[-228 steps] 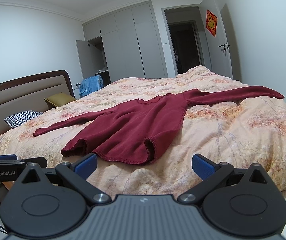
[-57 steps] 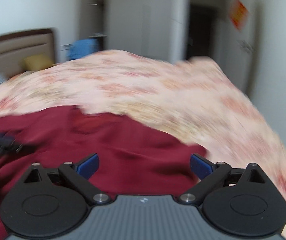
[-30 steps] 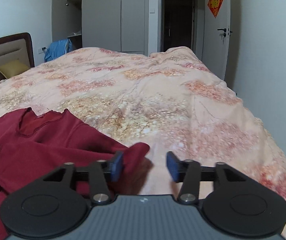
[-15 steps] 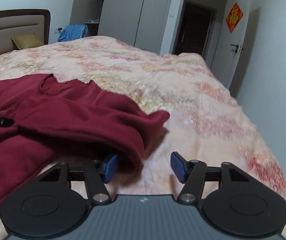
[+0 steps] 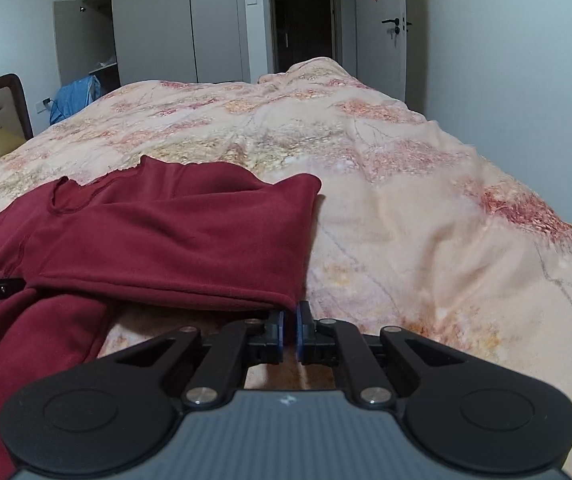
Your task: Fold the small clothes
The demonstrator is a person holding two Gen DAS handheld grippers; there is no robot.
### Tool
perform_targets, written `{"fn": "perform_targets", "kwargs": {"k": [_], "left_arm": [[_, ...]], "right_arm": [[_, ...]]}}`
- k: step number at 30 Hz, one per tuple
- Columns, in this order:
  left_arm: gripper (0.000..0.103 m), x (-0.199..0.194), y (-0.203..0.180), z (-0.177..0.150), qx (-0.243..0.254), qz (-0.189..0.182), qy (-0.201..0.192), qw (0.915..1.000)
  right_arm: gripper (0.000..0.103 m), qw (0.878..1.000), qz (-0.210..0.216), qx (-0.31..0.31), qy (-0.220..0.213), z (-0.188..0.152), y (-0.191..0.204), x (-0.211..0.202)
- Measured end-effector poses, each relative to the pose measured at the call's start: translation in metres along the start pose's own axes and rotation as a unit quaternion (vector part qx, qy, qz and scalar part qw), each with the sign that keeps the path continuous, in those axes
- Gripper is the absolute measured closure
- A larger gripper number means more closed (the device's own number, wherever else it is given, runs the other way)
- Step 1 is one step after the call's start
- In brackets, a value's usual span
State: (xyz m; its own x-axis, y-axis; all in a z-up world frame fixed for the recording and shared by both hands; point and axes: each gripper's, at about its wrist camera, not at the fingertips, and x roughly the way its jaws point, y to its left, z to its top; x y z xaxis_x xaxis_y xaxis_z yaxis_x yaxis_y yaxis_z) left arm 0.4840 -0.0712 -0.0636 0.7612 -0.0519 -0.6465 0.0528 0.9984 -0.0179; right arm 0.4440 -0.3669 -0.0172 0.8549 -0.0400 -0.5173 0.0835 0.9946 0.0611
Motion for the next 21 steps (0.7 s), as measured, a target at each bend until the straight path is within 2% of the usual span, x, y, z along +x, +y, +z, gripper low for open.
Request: {"fn": "perform_targets", "kwargs": {"k": [1, 4, 6, 10, 12, 14, 15, 21], "left_arm": [[0.0, -0.002, 0.001, 0.002, -0.001, 0.001, 0.003, 1.0], [0.001, -0.014, 0.004, 0.007, -0.009, 0.009, 0.005, 0.9999], [0.001, -0.025, 0.009, 0.012, -0.019, 0.005, 0.004, 0.9998], [0.0, -0.054, 0.026, 0.025, -0.04, -0.01, 0.011, 0.9991], [0.001, -0.074, 0.039, 0.031, -0.055, -0.005, 0.0, 0.9985], [0.0, -0.096, 0.054, 0.036, -0.069, 0.009, -0.013, 0.9975], [0.0, -0.107, 0.063, 0.038, -0.075, 0.018, -0.02, 0.9968], [0.0, -0.173, 0.139, 0.046, -0.112, 0.085, -0.048, 0.9889]], "right_arm": [[0.093, 1.0, 0.0, -0.008, -0.005, 0.0, 0.002, -0.004], [0.069, 1.0, 0.001, -0.017, -0.018, -0.004, 0.001, -0.018], [0.038, 1.0, 0.003, -0.013, -0.025, -0.006, -0.001, -0.027], [0.023, 0.999, 0.018, 0.0, -0.029, -0.008, -0.001, -0.044], [0.01, 0.999, 0.027, 0.005, -0.039, -0.006, 0.004, -0.054], [0.001, 0.998, 0.034, 0.001, -0.054, -0.003, 0.012, -0.066], [0.0, 0.997, 0.037, -0.001, -0.063, -0.001, 0.017, -0.073], [0.0, 0.993, 0.068, -0.023, -0.091, 0.002, 0.059, -0.104]]}}
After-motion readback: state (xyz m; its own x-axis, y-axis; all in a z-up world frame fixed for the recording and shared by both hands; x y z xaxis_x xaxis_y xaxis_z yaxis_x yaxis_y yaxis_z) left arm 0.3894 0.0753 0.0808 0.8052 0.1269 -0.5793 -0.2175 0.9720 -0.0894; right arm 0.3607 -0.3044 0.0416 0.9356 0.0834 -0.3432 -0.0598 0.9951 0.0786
